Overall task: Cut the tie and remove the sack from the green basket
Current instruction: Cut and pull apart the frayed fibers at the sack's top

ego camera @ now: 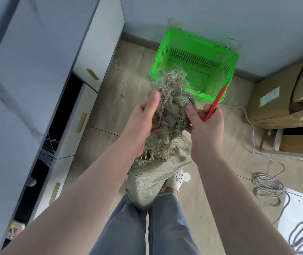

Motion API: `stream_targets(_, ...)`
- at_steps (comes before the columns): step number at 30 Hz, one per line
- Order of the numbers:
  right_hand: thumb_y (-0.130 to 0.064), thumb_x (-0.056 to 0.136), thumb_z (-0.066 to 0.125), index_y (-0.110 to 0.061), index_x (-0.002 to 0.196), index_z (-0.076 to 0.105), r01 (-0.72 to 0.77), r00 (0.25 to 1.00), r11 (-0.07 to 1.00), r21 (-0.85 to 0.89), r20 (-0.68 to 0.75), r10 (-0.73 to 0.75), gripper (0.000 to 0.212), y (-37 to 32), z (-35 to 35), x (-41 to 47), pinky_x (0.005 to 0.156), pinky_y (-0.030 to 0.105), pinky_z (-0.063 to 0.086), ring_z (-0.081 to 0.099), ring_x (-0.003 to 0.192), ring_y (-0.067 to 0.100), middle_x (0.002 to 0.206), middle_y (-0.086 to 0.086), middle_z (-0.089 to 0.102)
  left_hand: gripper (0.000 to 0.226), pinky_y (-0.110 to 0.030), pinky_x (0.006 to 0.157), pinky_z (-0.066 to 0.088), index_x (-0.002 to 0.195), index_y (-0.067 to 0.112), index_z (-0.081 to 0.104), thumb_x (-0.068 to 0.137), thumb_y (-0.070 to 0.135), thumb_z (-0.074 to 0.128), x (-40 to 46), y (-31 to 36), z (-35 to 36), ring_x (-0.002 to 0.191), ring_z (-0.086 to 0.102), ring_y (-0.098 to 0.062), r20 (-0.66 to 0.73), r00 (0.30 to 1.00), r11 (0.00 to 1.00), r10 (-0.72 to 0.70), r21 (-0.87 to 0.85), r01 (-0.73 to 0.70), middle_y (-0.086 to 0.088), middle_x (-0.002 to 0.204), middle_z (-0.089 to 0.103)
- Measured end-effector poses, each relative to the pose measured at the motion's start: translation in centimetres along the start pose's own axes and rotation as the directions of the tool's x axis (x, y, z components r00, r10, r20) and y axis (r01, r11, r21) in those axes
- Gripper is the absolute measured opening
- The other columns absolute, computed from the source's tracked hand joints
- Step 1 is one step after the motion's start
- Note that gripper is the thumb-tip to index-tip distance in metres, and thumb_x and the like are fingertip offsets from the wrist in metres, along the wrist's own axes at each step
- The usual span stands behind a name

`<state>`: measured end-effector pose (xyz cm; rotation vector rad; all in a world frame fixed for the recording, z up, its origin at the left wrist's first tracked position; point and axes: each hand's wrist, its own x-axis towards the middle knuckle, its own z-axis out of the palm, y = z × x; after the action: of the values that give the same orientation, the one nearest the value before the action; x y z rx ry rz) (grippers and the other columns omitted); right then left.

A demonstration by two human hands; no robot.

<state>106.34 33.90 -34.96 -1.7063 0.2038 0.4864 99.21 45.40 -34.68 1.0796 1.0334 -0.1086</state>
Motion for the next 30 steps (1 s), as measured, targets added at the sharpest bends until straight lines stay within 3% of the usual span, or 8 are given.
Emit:
stream_targets(5,-0.035,0.078,0.078,-0.026,0.083,0.041,0.028,0.995,0.981,-0.191,0.104,-0.008,0.039,-0.6,0.6,-0.4,0.066,0.021,0.040,0.045,0.068,0.007,0.079,-0.009,0.045,0.010,-0.048,0.091,0.055,0.098,0.021,0.070,0.089,0.020,0.067,-0.4,-0.6,1.4,0.096,0.071,-0.024,-0.110,0.991,0.990,0.070,-0.113,-0.083,-0.006,0.100,0.075)
stream_targets(7,-0.034,0.077,0.079,-0.025,0.084,0.039,0.067,0.996,0.960,-0.273,0.080,-0.047,0.042,-0.9,0.7,0.1,0.058,0.014,0.037,0.042,0.064,0.003,0.077,-0.010,0.043,0.017,-0.050,0.088,0.056,0.091,0.018,0.070,0.091,0.005,0.059,-0.5,-0.5,1.8,0.093,0.072,-0.029,-0.105,0.993,0.992,0.060,-0.100,-0.071,-0.010,0.095,0.075)
stream_targets(10,-0.022,0.081,0.076,-0.027,0.080,0.036,0.104,0.992,0.937,-0.334,0.108,-0.072,0.040,-1.2,0.6,1.0,0.056,0.017,0.035,0.039,0.061,0.007,0.074,-0.008,0.041,0.015,-0.054,0.085,0.056,0.086,0.020,0.070,0.093,0.012,0.060,-0.8,-0.4,1.5,0.091,0.072,-0.032,-0.086,0.994,0.996,0.072,-0.046,-0.076,-0.012,0.094,0.075)
stream_targets(16,-0.013,0.088,0.068,-0.027,0.083,0.035,0.084,0.978,0.954,-0.288,0.206,-0.024,0.036,-1.7,-0.9,1.5,0.049,0.023,0.045,0.048,0.068,0.016,0.080,0.001,0.044,0.039,-0.036,0.058,0.040,0.083,0.002,0.057,0.097,0.038,0.054,-0.2,-0.5,-0.2,0.064,0.057,-0.032,-0.235,0.861,0.816,0.451,0.501,-0.290,-0.016,0.072,0.064)
stream_targets(22,-0.037,0.078,0.078,-0.027,0.086,0.039,0.037,0.943,0.943,-0.331,0.323,0.076,0.040,-2.0,-1.0,0.9,0.066,0.029,0.046,0.050,0.075,0.014,0.082,-0.006,0.046,0.043,-0.051,0.085,0.053,0.100,0.009,0.065,0.093,0.048,0.052,-0.8,-0.3,1.0,0.088,0.069,-0.030,-0.234,0.926,0.938,0.296,0.256,-0.235,-0.012,0.094,0.073)
stream_targets(25,-0.013,0.077,0.078,-0.028,0.081,0.037,0.181,0.949,0.875,-0.449,0.313,-0.036,0.044,-1.9,-1.3,1.0,0.062,0.021,0.042,0.043,0.068,0.010,0.077,-0.007,0.045,0.056,-0.042,0.071,0.053,0.092,-0.003,0.061,0.093,0.052,0.050,-0.8,-0.3,0.5,0.069,0.063,-0.032,-0.261,0.904,0.919,0.339,0.297,-0.258,-0.017,0.078,0.068)
stream_targets(27,-0.004,0.078,0.073,-0.024,0.083,0.038,0.224,0.962,0.833,-0.506,0.252,-0.106,0.041,-2.1,-1.4,1.6,0.057,0.017,0.038,0.045,0.069,0.011,0.077,-0.007,0.046,0.052,-0.035,0.056,0.036,0.080,-0.003,0.052,0.097,0.046,0.048,-1.2,-0.5,0.5,0.055,0.043,-0.022,-0.316,0.877,0.906,0.361,0.342,-0.250,-0.012,0.062,0.050)
stream_targets(30,-0.004,0.081,0.069,-0.017,0.089,0.039,0.225,0.966,0.814,-0.535,0.233,-0.114,0.034,-2.2,-1.3,2.1,0.056,0.009,0.037,0.047,0.071,0.014,0.077,-0.005,0.044,0.048,-0.038,0.065,0.044,0.090,0.001,0.056,0.098,0.048,0.046,-1.1,-0.7,0.8,0.065,0.055,-0.024,-0.332,0.890,0.933,0.314,0.284,-0.223,-0.021,0.077,0.063)
